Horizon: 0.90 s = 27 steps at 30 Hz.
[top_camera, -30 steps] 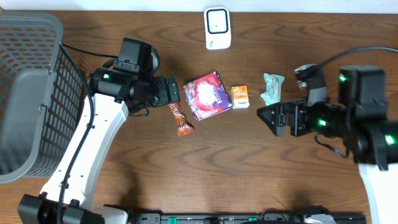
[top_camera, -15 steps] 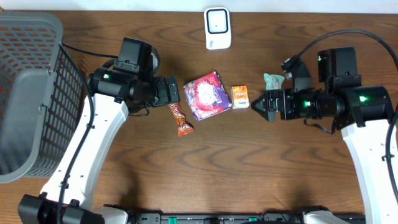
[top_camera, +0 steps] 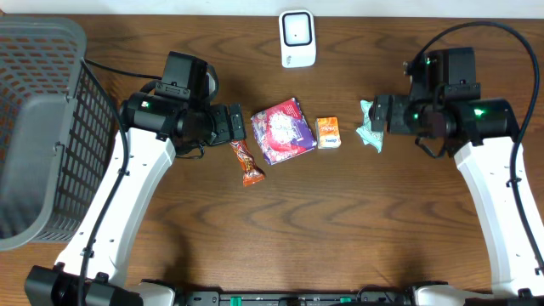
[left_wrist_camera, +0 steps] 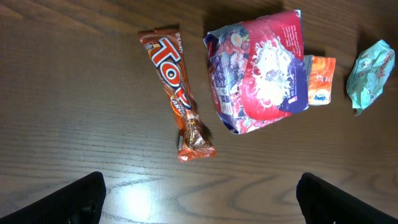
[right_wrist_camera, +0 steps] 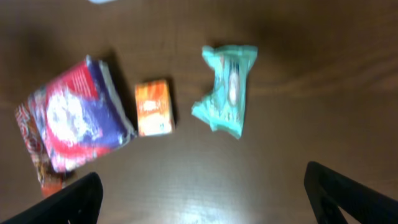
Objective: Scan the item barcode
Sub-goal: 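Reach the right gripper toward the green wipes pack, then grasp the green wipes pack with the right gripper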
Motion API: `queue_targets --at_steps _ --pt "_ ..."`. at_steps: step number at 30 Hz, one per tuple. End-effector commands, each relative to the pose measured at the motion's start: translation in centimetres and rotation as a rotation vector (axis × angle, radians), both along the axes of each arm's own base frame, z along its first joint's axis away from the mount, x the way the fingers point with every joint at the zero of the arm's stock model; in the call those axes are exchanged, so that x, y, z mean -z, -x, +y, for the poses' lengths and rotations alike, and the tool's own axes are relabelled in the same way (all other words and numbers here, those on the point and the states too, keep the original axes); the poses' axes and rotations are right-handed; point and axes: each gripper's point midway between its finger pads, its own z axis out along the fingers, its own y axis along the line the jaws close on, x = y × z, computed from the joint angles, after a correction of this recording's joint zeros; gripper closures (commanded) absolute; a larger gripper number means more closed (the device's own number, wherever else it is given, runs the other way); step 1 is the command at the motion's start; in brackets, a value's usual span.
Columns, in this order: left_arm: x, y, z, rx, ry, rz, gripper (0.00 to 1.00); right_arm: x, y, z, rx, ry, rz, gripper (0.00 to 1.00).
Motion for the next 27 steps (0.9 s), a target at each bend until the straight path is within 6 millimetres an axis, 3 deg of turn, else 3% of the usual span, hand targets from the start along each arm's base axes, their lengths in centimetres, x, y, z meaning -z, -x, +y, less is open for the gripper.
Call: queue_targets --at_steps 1,8,13,20,27 --pt "-0.4 0.0 0.3 0.000 -0.010 -0.016 0.02 0.5 -1.7 -0.5 0.039 0.012 -0.026 0.01" --pt "-0.4 0.0 0.3 0.000 -0.010 -0.016 0.02 6.0 -4.7 0.1 0.071 0.052 0.047 0.01" --pt "-0.4 0.0 0.3 0.000 -0.010 -0.016 0.02 10.1 -5.9 -0.2 0.089 0.168 0.107 0.12" --pt "-0.4 0.0 0.3 0.000 -0.010 -0.016 0.02 15.7 -5.3 0.5 0.059 0.242 0.237 0.14" --pt "-0.4 0.0 0.3 0.000 -0.010 -0.016 0.02 18.5 -4.7 0.5 0.049 0.328 0.297 0.26"
